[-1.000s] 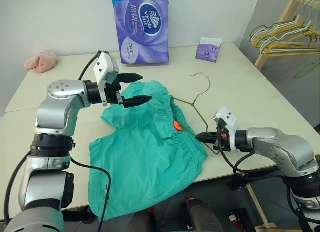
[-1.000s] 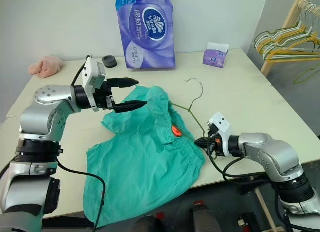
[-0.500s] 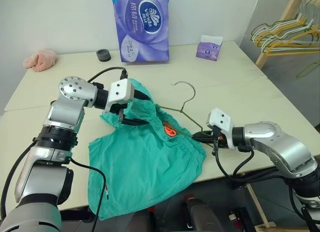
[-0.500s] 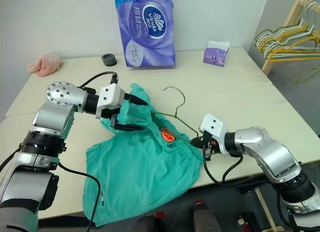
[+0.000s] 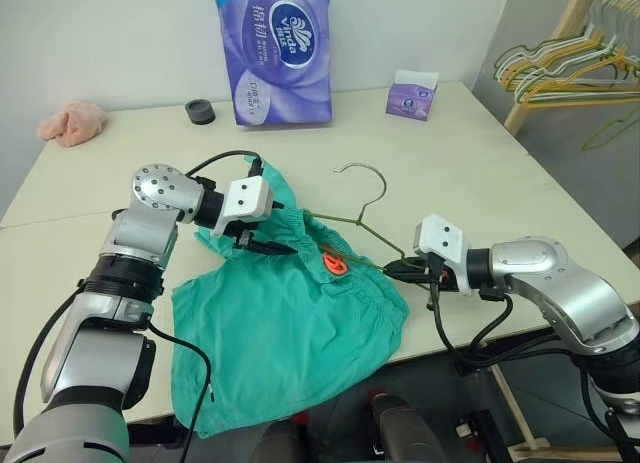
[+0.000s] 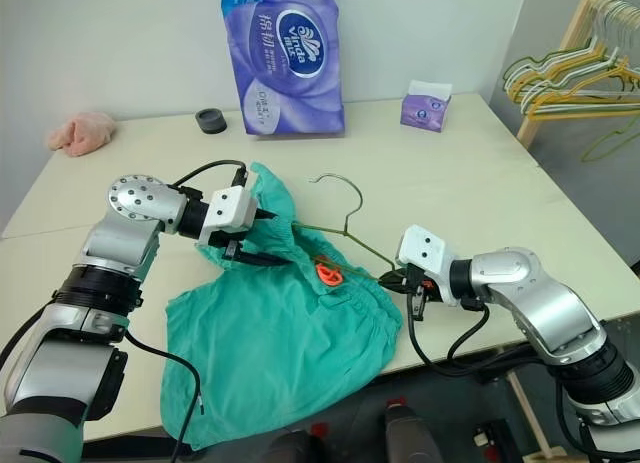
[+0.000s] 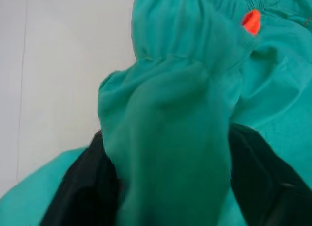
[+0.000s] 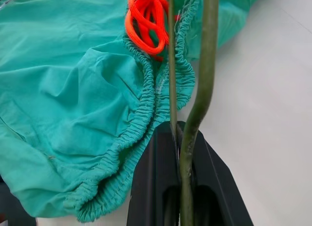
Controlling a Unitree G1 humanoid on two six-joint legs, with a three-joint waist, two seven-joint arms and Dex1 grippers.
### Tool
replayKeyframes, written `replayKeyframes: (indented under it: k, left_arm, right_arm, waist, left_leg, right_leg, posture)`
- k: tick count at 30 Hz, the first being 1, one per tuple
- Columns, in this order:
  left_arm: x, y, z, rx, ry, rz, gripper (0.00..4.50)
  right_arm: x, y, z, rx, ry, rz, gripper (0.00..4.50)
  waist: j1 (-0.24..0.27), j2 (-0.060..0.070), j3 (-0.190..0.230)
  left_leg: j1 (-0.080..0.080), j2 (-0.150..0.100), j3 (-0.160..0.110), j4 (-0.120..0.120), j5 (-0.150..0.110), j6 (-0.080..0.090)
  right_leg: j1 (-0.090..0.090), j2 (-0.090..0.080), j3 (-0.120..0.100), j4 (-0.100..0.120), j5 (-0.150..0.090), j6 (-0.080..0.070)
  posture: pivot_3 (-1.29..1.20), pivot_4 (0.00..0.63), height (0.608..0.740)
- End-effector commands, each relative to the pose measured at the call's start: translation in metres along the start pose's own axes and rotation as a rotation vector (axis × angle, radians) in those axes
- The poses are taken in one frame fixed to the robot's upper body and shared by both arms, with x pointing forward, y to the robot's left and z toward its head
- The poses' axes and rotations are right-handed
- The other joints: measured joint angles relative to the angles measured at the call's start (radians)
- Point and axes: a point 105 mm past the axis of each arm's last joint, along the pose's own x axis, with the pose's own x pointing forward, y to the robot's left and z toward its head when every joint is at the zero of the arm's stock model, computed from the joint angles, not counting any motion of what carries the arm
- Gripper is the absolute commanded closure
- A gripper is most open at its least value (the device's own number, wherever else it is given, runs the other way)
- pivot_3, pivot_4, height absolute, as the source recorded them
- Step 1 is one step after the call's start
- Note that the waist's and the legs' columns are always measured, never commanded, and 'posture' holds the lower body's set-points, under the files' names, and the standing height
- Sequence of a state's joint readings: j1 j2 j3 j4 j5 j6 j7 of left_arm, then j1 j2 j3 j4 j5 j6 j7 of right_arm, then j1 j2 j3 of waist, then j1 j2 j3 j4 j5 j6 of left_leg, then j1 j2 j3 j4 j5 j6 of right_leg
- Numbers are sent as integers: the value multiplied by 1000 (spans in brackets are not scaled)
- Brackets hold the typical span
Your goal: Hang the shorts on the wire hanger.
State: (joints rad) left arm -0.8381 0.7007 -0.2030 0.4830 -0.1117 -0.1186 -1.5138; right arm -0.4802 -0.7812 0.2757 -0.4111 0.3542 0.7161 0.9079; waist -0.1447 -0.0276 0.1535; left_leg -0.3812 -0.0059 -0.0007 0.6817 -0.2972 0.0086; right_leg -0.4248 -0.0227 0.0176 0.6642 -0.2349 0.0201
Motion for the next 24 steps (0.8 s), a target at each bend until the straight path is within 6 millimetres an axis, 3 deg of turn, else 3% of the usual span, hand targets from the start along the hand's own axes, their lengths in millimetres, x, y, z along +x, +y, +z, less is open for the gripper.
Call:
replayKeyframes:
  k: [1, 6, 12, 16, 21, 24]
  left_arm:
    - [4, -2, 5, 33, -13, -16, 3067]
    - [7, -9, 4, 27, -13, -44, 4392]
    - [7, -10, 2, 26, -5, -48, 4479]
    - [6, -12, 0, 18, 5, -49, 4500]
    - [5, -14, -3, -19, 0, -42, 4500]
    - [1, -10, -5, -56, -15, 1, 4500]
  right_arm:
    - [-4, 2, 19, -97, -53, 2, 4500]
    - [-4, 3, 22, -139, -62, 21, 4500]
    - [-5, 11, 7, -276, 4, 93, 4500]
    - [-17, -11, -5, -323, 58, 11, 3482]
    - [-60, -36, -37, -308, 206, -106, 1812]
    - [-89, -42, -57, -168, 224, -203, 873]
  waist:
    - [-1, 0, 0]
    - [-1, 1, -1]
    - [-1, 0, -2]
    - [-1, 0, -2]
    - [5, 0, -2]
    - [5, 0, -2]
  left_leg:
    - [0, 0, 0, 0, 0, 0]
    - [0, 0, 0, 0, 0, 0]
    - [0, 0, 0, 1, 0, 0]
    - [0, 0, 0, 1, 0, 0]
    - [0, -1, 0, 1, 0, 0]
    - [0, -1, 0, 1, 0, 0]
  right_leg:
    - [0, 0, 0, 0, 0, 0]
    - [0, 0, 0, 1, 0, 0]
    - [0, 0, 0, 1, 0, 0]
    - [0, 0, 0, 1, 0, 0]
    - [0, 0, 0, 1, 0, 0]
    - [1, 0, 0, 1, 0, 0]
  posture:
    - [-226, 94, 740]
    - [-227, 95, 740]
    - [-224, 95, 740]
    - [-223, 97, 740]
    - [-225, 103, 740]
    - [-234, 111, 740]
